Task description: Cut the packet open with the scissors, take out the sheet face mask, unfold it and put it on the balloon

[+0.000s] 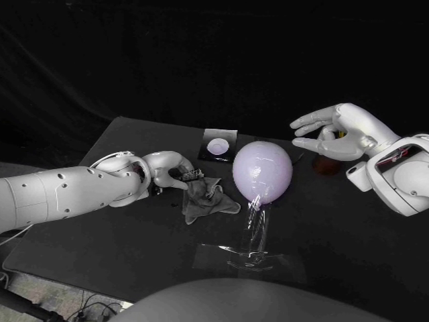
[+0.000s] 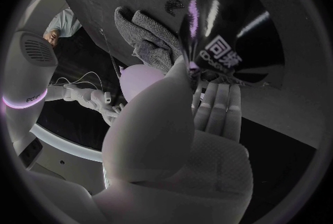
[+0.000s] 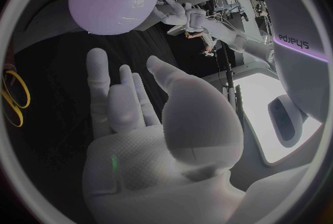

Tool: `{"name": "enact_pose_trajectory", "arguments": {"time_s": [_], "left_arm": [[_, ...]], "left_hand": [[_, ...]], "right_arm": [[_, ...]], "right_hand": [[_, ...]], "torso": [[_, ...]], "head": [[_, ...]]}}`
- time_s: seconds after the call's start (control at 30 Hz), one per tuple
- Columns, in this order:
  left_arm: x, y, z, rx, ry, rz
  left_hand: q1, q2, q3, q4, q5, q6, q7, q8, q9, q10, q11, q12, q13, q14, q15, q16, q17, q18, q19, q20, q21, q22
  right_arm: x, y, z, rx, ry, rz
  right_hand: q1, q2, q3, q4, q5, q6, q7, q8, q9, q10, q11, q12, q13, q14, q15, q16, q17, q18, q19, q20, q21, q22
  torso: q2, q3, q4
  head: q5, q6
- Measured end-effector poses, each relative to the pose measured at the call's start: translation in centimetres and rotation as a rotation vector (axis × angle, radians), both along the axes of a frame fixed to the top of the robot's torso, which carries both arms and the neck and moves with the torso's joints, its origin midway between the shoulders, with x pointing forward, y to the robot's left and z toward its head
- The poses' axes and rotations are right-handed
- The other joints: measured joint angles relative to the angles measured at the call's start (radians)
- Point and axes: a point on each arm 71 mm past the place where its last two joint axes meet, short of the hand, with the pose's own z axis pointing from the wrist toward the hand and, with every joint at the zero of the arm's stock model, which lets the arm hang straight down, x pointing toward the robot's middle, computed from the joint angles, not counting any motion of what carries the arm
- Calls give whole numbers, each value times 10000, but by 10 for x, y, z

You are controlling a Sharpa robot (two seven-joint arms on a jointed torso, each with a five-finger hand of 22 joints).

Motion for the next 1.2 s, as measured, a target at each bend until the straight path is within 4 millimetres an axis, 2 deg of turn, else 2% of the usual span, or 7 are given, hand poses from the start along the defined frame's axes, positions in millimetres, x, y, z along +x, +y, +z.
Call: {"name": "enact_pose_trajectory", "arguments": {"time_s": [0.53, 0.63, 0.7, 0.8, 0.93, 1.07, 1.2], "left_arm": [[-1, 8, 1, -737, 33, 171], [0, 9, 2, -927, 26, 190], [0, 9, 3, -1046, 10, 193], [0, 10, 4, -1251, 12, 205], [-1, 12, 6, -1577, 31, 287], [0, 11, 11, -2071, -39, 379], [5, 9, 23, -2680, -306, 471]], "left_hand": [[483, 663, 813, -1, 0, 647, 128, 265, -103, 261, -155, -171, -11, 210, -112, -20, -71, 171, 337, 20, 699, 2], [606, 902, 1170, 3, 0, 686, 167, 265, -151, 294, -122, -246, -11, 210, -112, -58, -102, 439, 690, 339, 701, 2], [691, 1054, 1533, 11, 0, 712, 143, 265, -195, 296, -122, -283, -10, 211, -111, -85, -126, 733, 1148, 796, 701, 3], [741, 1104, 2287, 0, -2, 934, 200, 334, -222, 568, -162, -319, -10, 430, -145, -85, -147, 806, 1323, 933, 736, 83], [586, 948, 3636, 17, -39, 1203, 255, 585, -226, 997, -262, -319, -10, 817, -256, -86, -168, 1035, 1585, 876, 903, 212], [19, 384, 4939, -20, -78, 1350, 257, 949, -183, 1372, -378, -384, -24, 1108, -367, -56, -172, 1163, 1658, 806, 1047, 206], [-413, 144, 5404, -58, -78, 1473, 229, 1161, -129, 1619, -446, -386, -24, 1312, -395, -56, -172, 1183, 1658, 805, 1091, 205]], "right_arm": [[0, -1, 0, 2, -2, -12], [0, -1, 0, 2, -3, -19], [0, -1, 0, 2, -2, -24], [0, -1, 0, 3, 0, -29], [1, -1, 0, 5, 1, -35], [1, -1, 0, 7, 1, -36], [2, 0, 0, 13, -4, -34]], "right_hand": [[39, 39, 28, 28, 0, 43, 1, 0, 0, 52, -21, 0, -2, 0, 0, 58, 23, -11, 0, 0, 49, 42], [39, 39, 28, 28, 0, 45, -1, 0, 0, 52, -20, 0, -2, 0, 0, 58, 21, 21, 0, 0, 48, 42], [39, 39, 28, 28, 0, 46, -2, 0, 0, 52, -20, 0, -2, 0, 0, 58, 21, 94, 1, 0, 48, 42], [39, 39, 28, 27, 0, 49, -5, 0, 0, 52, -20, 0, -2, 0, 0, 57, 20, 95, 0, 0, 47, 41], [39, 39, 31, 87, 0, 51, -7, 0, 0, 52, -20, 0, -2, 0, 0, 57, 15, 94, 0, 0, 40, 40], [92, 92, 44, 100, 0, 56, -13, 0, 0, 91, -53, 0, -3, 0, 0, 97, 12, 94, -12, -13, 78, 65], [106, 106, 83, 139, 0, 80, -36, 0, 0, 105, -40, 0, -3, 0, 0, 97, 7, 92, -72, 0, 78, 66]], "torso": [[1, -3, 6], [1, -3, 6], [1, -4, 5], [2, -4, 1], [2, -3, 2], [2, -3, 2], [1, -1, -1]], "head": [[-75, 137], [-83, 173], [-92, 191], [-112, 222], [-141, 268], [-181, 321], [-213, 382]]}}
